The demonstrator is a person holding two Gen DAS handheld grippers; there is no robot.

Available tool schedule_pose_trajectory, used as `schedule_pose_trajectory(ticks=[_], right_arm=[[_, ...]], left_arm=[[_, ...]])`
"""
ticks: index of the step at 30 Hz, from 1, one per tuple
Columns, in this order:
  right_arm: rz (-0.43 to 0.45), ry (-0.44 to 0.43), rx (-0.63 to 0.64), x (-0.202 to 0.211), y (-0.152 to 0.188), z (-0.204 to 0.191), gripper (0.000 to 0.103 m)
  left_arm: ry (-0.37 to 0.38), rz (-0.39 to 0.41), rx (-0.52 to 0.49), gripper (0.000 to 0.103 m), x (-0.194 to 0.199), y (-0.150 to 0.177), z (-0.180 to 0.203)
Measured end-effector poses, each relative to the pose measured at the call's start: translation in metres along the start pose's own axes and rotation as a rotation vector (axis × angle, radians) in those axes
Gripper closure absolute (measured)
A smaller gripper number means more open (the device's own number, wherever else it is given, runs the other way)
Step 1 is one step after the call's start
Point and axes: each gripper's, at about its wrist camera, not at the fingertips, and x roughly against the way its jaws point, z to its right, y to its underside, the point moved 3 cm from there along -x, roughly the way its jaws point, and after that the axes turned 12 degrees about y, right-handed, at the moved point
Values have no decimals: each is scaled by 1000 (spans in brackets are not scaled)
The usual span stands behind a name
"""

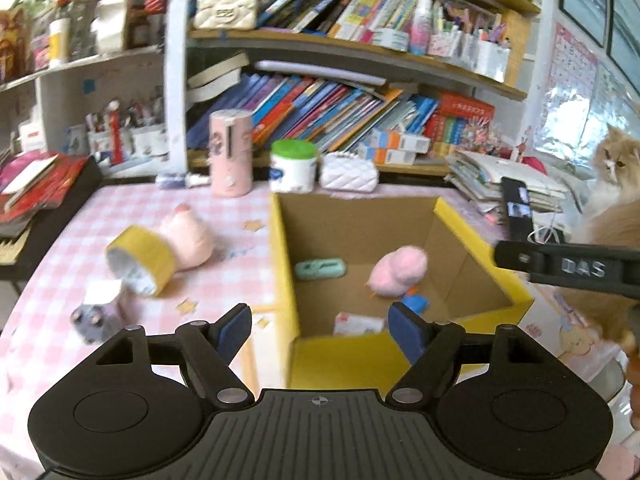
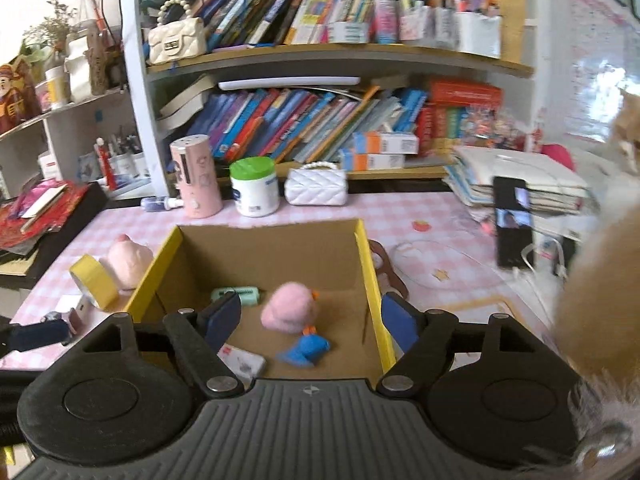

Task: Organize objects
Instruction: 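Move both open tools back toward the tape roll and toy truck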

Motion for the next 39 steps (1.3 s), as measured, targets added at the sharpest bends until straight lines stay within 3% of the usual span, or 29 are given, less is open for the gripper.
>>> schedule_pose_trajectory(ticks=[9, 16, 26, 39], right_arm=[[-76, 98, 7, 26, 68, -37, 23], [-146, 71, 81, 40, 109, -87, 21], [-178, -24, 158, 59, 127, -149, 18], [-153, -78, 180, 82, 134, -202, 17]], left_arm=[[-85, -47, 75, 20, 33, 39, -44], [-127, -131, 138, 20, 50, 68, -79], [-171, -166, 155, 19, 84, 89, -113], [-199, -134, 151, 19, 121, 93, -149]])
